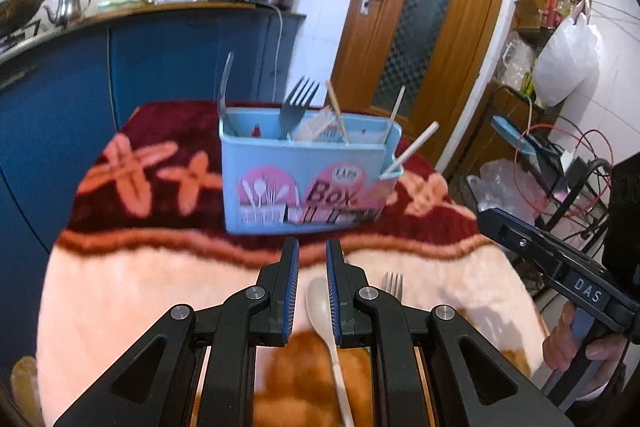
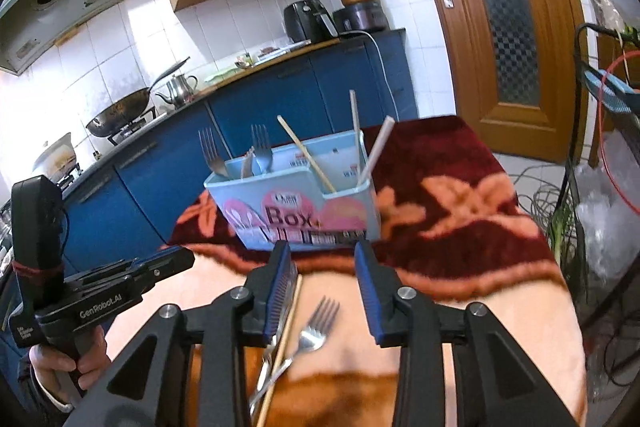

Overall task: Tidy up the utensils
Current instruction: 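Grasp the beige plastic spoon with the left tool while the right tool grasps a silver fork, then lift the spoon with the left tool while the right tool carries the fork over the box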

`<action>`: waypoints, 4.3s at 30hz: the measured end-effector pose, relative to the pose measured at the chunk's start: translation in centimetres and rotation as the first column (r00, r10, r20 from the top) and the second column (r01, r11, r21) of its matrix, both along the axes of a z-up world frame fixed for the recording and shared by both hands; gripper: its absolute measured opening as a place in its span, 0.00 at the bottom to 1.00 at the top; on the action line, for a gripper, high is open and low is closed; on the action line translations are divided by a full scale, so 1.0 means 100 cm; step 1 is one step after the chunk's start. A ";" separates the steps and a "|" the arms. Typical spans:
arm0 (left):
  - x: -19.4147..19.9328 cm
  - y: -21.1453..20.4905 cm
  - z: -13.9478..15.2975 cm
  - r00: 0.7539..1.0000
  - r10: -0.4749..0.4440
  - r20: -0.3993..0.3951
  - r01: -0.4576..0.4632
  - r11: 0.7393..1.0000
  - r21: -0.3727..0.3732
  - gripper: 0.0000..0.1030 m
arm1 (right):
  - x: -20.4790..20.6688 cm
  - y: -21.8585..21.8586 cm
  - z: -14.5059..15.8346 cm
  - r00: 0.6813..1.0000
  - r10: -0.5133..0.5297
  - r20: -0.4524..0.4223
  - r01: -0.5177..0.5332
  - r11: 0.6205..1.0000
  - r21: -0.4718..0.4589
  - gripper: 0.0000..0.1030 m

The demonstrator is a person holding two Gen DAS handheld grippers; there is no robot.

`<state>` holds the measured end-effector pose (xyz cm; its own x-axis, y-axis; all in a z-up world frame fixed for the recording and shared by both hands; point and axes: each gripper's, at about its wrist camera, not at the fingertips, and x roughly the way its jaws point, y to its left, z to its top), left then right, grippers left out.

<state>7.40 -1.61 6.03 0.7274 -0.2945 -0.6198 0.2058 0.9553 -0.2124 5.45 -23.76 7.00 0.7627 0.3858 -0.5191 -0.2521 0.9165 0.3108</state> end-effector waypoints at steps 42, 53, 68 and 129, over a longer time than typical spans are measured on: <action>0.057 -0.016 -0.077 0.935 -0.113 -0.335 0.086 0.992 -0.095 0.05 | 0.005 -0.025 -0.062 0.989 -0.012 -0.146 0.022 0.998 0.066 0.45; 0.038 0.003 -0.053 0.980 -0.064 -0.187 0.034 0.987 -0.159 0.03 | 0.015 0.002 -0.066 0.982 0.074 -0.175 -0.057 0.993 0.104 0.45; 0.012 0.032 -0.013 0.997 0.037 0.067 -0.029 0.992 -0.120 0.03 | 0.039 0.023 -0.083 0.966 0.051 -0.253 -0.032 0.996 0.080 0.33; 0.098 0.027 0.060 0.655 0.374 0.656 -0.398 0.909 -0.121 0.03 | 0.109 0.030 0.061 0.858 -0.225 0.461 0.311 0.943 -0.119 0.04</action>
<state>17.17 1.11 11.98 0.9917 0.1174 0.0517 -0.1093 0.9843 -0.1388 16.33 -20.79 13.14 0.9865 0.0648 -0.1506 -0.0583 0.9972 0.0476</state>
